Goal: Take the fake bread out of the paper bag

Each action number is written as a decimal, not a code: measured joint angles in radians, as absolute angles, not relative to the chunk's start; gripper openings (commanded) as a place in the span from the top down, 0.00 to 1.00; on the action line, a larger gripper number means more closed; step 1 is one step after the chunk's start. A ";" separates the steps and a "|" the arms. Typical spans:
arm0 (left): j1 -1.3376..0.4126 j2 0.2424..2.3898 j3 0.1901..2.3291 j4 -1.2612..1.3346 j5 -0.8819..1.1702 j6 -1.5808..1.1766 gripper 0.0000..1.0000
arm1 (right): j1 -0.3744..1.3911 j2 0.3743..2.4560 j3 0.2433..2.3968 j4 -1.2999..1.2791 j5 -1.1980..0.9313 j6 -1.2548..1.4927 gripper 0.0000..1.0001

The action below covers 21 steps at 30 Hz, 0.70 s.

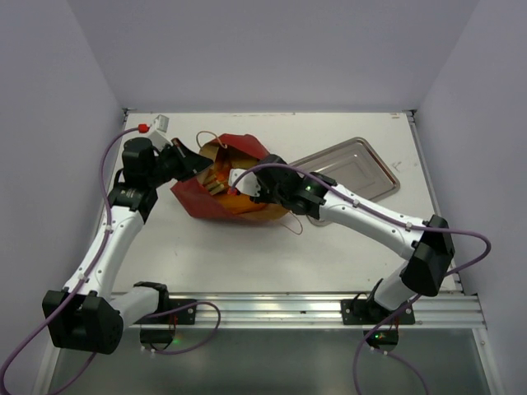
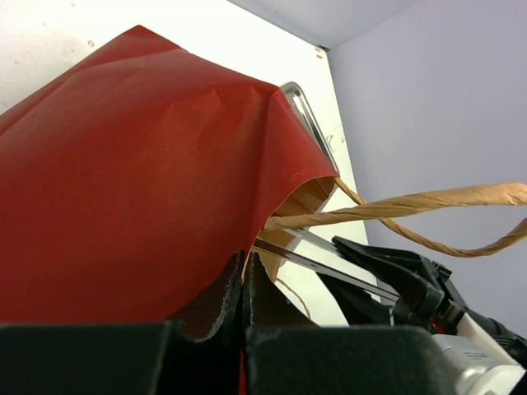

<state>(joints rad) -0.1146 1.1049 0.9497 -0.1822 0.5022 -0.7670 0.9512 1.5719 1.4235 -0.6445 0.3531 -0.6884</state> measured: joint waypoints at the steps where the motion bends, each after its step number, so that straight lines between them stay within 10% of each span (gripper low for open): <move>1: -0.115 1.104 0.950 -0.182 0.503 -0.768 1.00 | 0.954 1.572 1.414 -0.633 0.360 -0.693 0.68; 6: -0.115 1.100 0.949 -0.187 0.503 -0.767 1.00 | 0.957 1.572 1.399 -0.603 0.392 -0.705 0.92; 21: -0.115 1.109 0.947 -0.187 0.487 -0.768 1.00 | 0.833 1.280 1.348 -0.738 0.110 -0.696 0.96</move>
<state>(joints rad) -0.1146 1.1088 0.9474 -0.1871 0.4873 -0.7677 0.8326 1.2797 1.3483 -0.7376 0.1101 -0.6964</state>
